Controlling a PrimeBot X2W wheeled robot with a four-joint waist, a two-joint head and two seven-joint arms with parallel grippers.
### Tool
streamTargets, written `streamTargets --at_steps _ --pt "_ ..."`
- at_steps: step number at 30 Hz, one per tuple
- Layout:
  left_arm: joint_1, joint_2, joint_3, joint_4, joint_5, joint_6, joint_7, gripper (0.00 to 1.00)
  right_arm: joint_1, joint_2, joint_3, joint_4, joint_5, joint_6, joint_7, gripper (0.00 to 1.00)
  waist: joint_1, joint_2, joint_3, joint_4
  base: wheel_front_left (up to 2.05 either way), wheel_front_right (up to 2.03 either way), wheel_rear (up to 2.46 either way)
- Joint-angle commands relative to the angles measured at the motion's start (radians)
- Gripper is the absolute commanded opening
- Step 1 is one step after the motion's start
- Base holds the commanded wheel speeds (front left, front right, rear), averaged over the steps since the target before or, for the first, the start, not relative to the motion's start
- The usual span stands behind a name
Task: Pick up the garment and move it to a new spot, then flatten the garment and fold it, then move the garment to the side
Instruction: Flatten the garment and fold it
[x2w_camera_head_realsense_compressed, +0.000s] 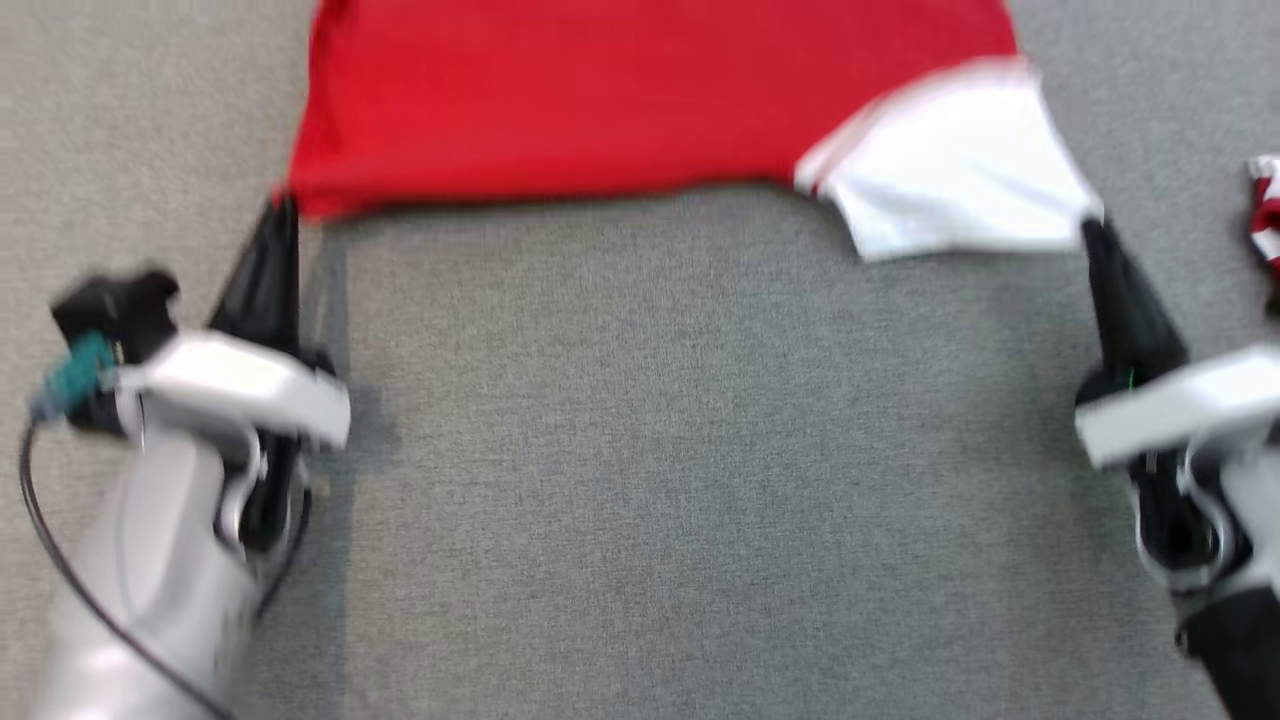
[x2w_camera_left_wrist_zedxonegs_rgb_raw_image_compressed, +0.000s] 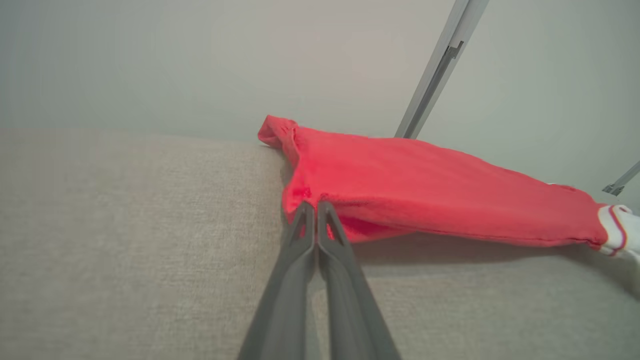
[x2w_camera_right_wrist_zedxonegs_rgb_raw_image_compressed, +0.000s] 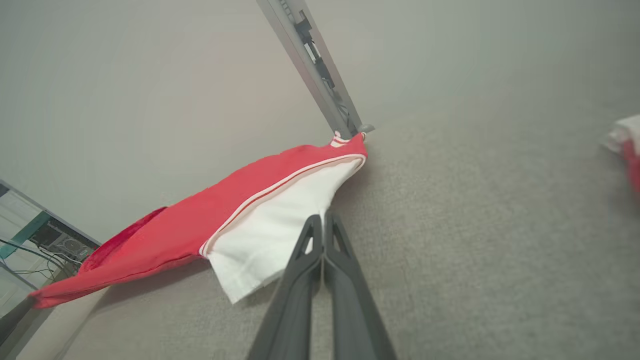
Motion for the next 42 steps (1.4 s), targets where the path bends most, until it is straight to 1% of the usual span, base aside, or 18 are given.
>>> streamTargets --at_steps 1,4,7,10,13,18,19,20,24,26,30,34,38,42 --pt "0.033 0.015 0.009 -0.027 0.002 0.011 -0.004 0.00 0.041 -0.005 -0.014 -0.021 0.005 0.000 -0.009 0.00 0.0000 0.0000 -0.032 0.001 0.00 0.00 0.00" --pt "0.168 0.033 0.004 -0.130 0.006 0.045 0.007 0.00 0.180 0.000 -0.049 -0.093 0.007 0.000 -0.008 0.00 0.0000 0.0000 -0.079 0.001 0.00 0.00 0.00" --pt "0.293 0.061 0.002 -0.241 -0.002 0.086 0.049 0.00 0.302 0.009 -0.091 -0.166 -0.004 0.000 0.025 0.00 0.0000 0.0000 -0.118 -0.001 0.00 0.00 0.00" --pt "0.415 0.091 -0.002 -0.366 -0.013 0.132 0.118 0.00 0.426 0.026 -0.141 -0.245 -0.022 0.000 0.080 0.00 0.0000 0.0000 -0.156 -0.004 0.00 0.00 0.00" --pt "0.536 0.122 0.006 -0.498 -0.024 0.189 0.184 0.00 0.541 0.053 -0.202 -0.333 -0.055 0.000 0.152 0.00 0.0000 0.0000 -0.181 -0.006 0.00 0.00 0.00" --pt "0.710 0.177 0.025 -0.702 -0.031 0.288 0.278 0.00 0.718 0.127 -0.324 -0.489 -0.143 0.000 0.297 0.00 0.0000 0.0000 -0.210 -0.008 0.00 0.00 0.00" --pt "0.744 0.184 0.026 -0.738 -0.032 0.307 0.295 0.00 0.752 0.150 -0.343 -0.523 -0.155 0.000 0.335 0.00 0.0000 0.0000 -0.217 -0.008 0.00 0.00 0.00" --pt "0.803 0.201 0.035 -0.798 -0.034 0.341 0.326 0.00 0.814 0.185 -0.384 -0.585 -0.189 0.000 0.410 0.00 0.0000 0.0000 -0.234 -0.009 0.00 0.00 0.00" --pt "0.895 0.240 0.060 -0.904 -0.039 0.400 0.381 0.00 0.905 0.253 -0.454 -0.712 -0.239 0.000 0.559 0.00 0.0000 0.0000 -0.260 -0.009 0.00 0.00 0.00" --pt "0.931 0.260 0.073 -0.948 -0.039 0.424 0.405 0.00 0.945 0.274 -0.487 -0.765 -0.262 0.000 0.628 0.00 0.0000 0.0000 -0.267 -0.007 0.00 0.00 0.00" --pt "0.966 0.284 0.088 -1.015 -0.041 0.453 0.439 0.00 0.969 0.304 -0.541 -0.848 -0.279 0.000 0.711 0.00 0.0000 0.0000 -0.270 -0.004 0.00 0.00 0.00" --pt "0.978 0.296 0.087 -1.040 -0.041 0.467 0.467 0.00 0.970 0.313 -0.569 -0.883 -0.297 0.000 0.760 0.00 0.0000 0.0000 -0.262 -0.001 0.00 0.00 0.00" --pt "0.948 0.304 0.080 -1.049 -0.040 0.458 0.481 0.00 0.935 0.315 -0.566 -0.889 -0.301 0.000 0.781 0.00 0.0000 0.0000 -0.240 0.003 0.00 0.00 0.00" --pt "0.889 0.312 0.066 -1.031 -0.044 0.433 0.503 0.00 0.861 0.315 -0.549 -0.878 -0.320 0.000 0.798 0.00 0.0000 0.0000 -0.208 0.008 0.00 0.00 0.00"
